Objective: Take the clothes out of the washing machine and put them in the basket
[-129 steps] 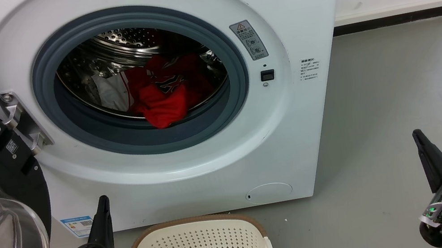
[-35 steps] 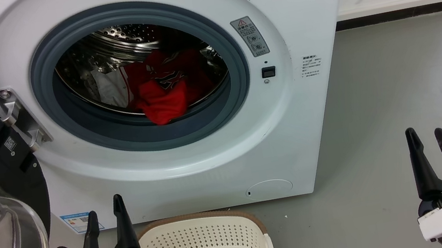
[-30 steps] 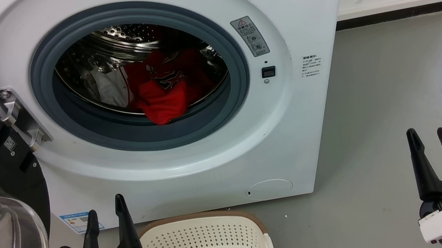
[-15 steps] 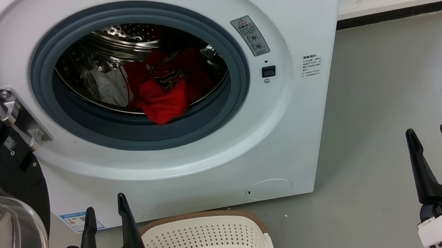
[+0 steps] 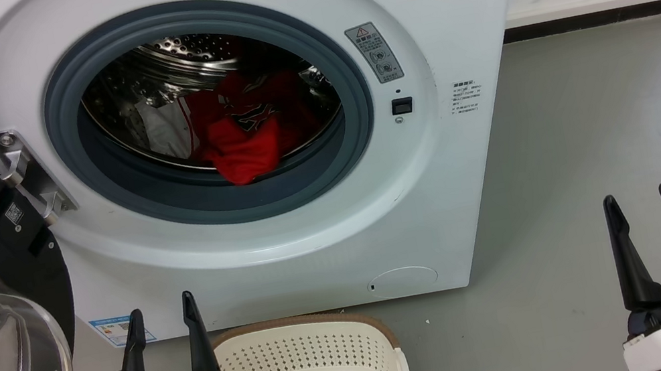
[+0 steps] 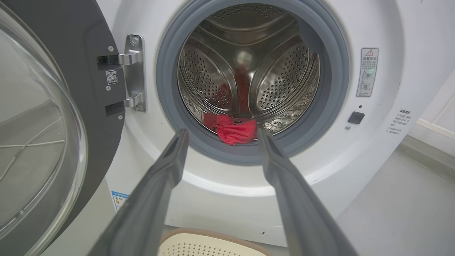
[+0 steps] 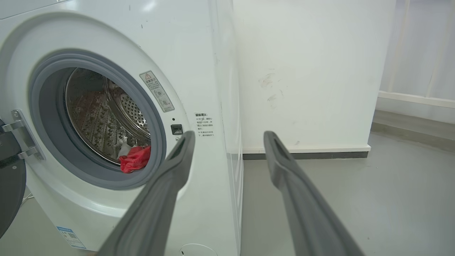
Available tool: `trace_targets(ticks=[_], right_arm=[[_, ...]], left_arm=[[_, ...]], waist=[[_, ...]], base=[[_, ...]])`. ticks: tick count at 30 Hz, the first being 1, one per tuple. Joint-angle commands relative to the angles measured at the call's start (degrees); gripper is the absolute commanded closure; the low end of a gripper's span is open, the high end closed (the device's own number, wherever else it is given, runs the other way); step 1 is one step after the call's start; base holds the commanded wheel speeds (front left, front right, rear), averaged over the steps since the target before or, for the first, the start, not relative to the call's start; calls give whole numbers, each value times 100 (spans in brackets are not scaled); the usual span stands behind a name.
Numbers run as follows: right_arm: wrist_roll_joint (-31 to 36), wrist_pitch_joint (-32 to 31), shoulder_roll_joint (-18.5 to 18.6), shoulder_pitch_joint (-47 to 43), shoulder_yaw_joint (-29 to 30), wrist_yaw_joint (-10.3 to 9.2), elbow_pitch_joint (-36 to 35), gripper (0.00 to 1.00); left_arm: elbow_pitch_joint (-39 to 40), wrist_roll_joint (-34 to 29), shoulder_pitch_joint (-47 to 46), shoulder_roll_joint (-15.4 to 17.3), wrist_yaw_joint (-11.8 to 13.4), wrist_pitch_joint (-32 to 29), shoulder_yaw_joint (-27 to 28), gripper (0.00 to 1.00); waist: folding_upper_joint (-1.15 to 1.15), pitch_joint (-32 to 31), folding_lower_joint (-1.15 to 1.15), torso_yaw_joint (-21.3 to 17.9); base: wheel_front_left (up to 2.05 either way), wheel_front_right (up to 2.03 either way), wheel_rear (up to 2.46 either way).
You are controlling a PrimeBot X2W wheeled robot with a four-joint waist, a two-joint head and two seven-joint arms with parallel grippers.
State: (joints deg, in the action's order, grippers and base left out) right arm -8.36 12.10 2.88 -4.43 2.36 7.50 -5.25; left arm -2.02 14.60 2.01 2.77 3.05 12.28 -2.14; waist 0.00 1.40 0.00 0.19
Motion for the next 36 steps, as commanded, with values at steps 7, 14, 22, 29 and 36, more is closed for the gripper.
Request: trace_targets(ticks=[7,14,22,29,36], right_arm=[[370,120,0,-110,-10,-2,-92,0],[643,201,0,-159,-11,-2,-119,0],[897,278,-1,-219,-48,-3,-140,0],[990,315,-2,-265,-31,-3,-118,0],[918,313,-2,-258,-15,-3,-80,0]], left_arm=[[24,-372,73,15,19,112,-39,0],[9,-602,111,15,56,183,-43,0],[-26,-834,157,15,63,263,-47,0],[-83,-962,208,15,85,301,-57,0],[-133,-905,201,15,76,295,-28,0]], waist=[[0,-2,0,3],[0,-14,0,7],[0,-30,0,5],[0,-35,0,3],[0,-41,0,-2]], base=[[0,0,0],[0,0,0],[0,0,0],[0,0,0],[0,0,0]])
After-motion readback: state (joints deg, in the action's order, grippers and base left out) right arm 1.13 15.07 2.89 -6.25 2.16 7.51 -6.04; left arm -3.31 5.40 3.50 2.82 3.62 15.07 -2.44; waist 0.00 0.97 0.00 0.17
